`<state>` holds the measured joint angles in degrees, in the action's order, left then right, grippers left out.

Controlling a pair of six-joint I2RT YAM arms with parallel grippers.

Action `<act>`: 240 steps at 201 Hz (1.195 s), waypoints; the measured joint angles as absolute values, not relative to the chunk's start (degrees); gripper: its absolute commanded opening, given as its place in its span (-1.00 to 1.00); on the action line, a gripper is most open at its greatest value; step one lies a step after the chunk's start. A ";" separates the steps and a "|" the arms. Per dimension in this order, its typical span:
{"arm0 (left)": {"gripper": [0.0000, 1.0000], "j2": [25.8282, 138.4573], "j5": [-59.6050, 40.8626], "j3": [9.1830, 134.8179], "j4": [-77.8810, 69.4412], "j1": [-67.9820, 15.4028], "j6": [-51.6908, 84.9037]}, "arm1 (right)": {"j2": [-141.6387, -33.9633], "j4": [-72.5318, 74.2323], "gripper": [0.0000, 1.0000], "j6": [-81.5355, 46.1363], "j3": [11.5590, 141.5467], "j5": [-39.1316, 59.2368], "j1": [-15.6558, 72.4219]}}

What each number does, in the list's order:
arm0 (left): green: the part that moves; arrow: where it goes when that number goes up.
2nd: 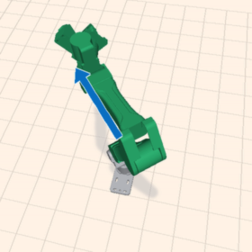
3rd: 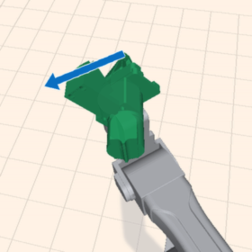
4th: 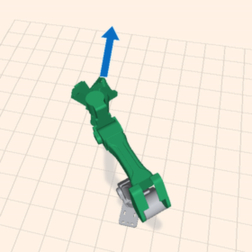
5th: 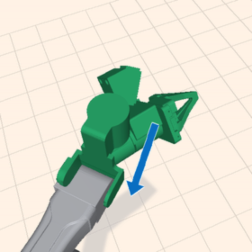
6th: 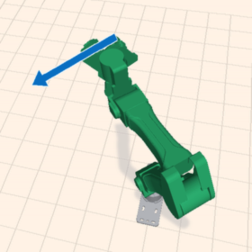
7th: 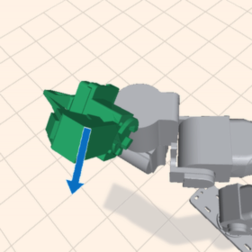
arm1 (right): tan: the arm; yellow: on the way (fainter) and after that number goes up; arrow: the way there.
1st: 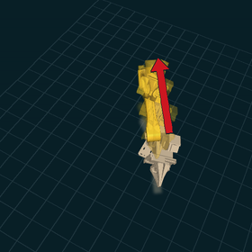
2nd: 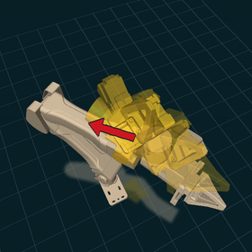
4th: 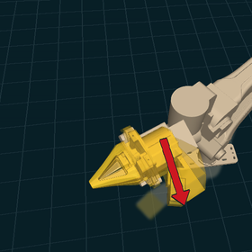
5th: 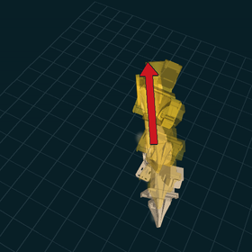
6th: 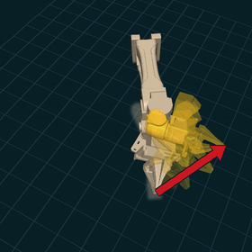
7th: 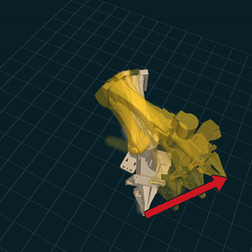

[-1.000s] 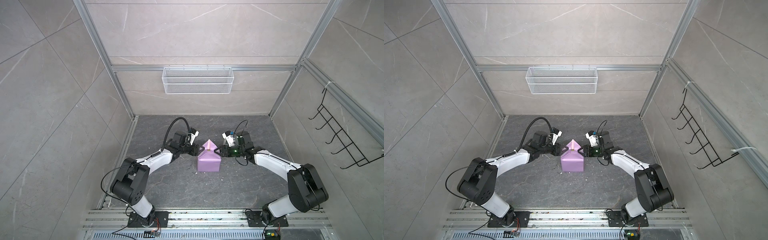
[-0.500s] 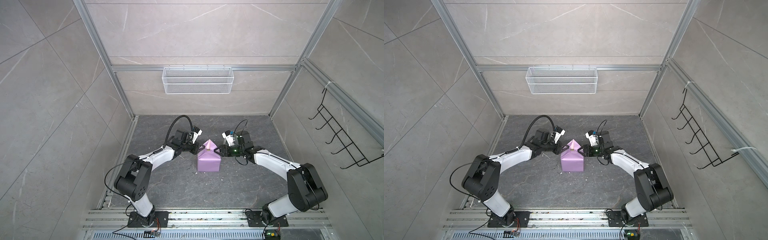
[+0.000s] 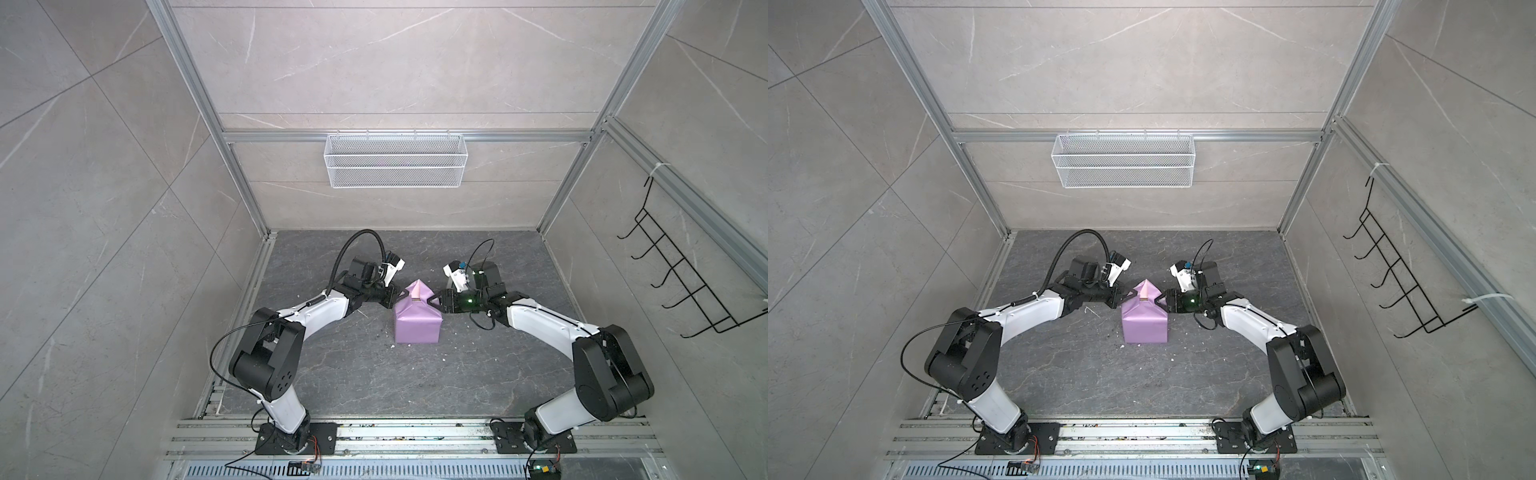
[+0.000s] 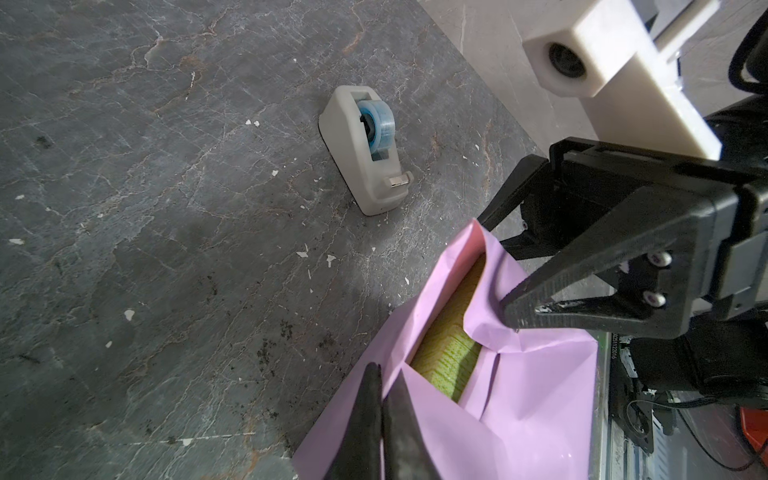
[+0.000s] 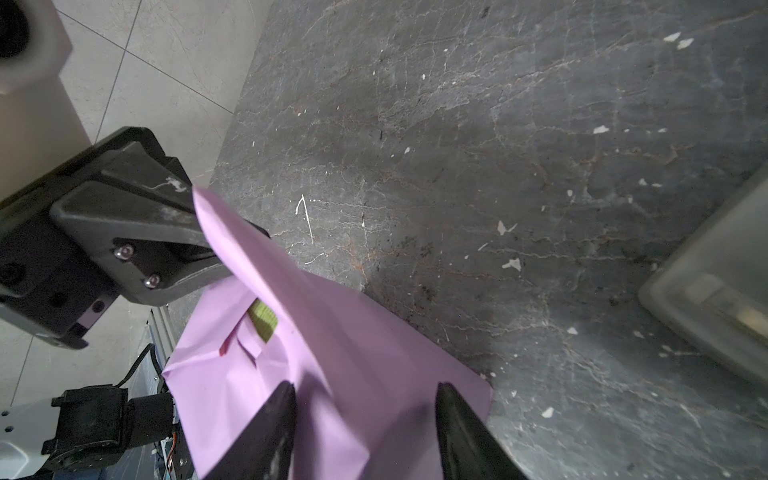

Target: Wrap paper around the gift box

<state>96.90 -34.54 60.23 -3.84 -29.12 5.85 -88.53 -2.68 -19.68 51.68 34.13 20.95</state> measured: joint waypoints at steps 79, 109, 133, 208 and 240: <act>-0.35 96.90 -35.62 62.39 -3.25 -29.10 6.00 | -88.53 -2.52 0.10 -19.51 51.66 34.09 20.99; -0.33 96.92 -36.58 63.51 -3.18 -29.10 6.07 | -88.53 -2.48 0.10 -19.51 51.68 34.09 20.99; -0.26 97.38 -37.76 64.97 -3.01 -29.10 6.04 | -88.53 -2.48 0.10 -19.51 51.68 34.09 20.99; -0.17 101.43 -42.35 70.02 -2.24 -29.10 6.33 | -88.53 -2.48 0.10 -19.51 51.68 34.06 20.99; -0.47 101.73 -43.53 71.05 -1.69 -29.10 6.68 | -88.53 -2.48 0.10 -19.51 51.68 34.06 20.99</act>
